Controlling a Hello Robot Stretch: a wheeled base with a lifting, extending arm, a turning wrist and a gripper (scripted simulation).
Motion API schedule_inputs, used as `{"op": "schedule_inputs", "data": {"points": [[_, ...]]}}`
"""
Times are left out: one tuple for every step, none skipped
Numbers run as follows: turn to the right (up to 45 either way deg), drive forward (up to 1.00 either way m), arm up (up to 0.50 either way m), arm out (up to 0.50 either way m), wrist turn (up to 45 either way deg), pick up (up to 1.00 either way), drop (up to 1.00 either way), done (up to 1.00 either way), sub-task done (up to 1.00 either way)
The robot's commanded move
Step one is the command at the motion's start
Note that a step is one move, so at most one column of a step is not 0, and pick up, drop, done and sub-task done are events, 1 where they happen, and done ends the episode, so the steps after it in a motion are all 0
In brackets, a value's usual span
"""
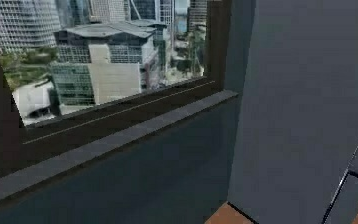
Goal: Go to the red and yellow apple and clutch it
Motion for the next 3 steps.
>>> {"op": "schedule_inputs", "data": {"points": [[45.0, 0.0, 0.0, 0.0, 0.0, 0.0, 0.0, 0.0, 0.0], [27.0, 0.0, 0.0, 0.0, 0.0, 0.0, 0.0, 0.0, 0.0], [0.0, 0.1, 0.0, 0.0, 0.0, 0.0, 0.0, 0.0, 0.0]]}}
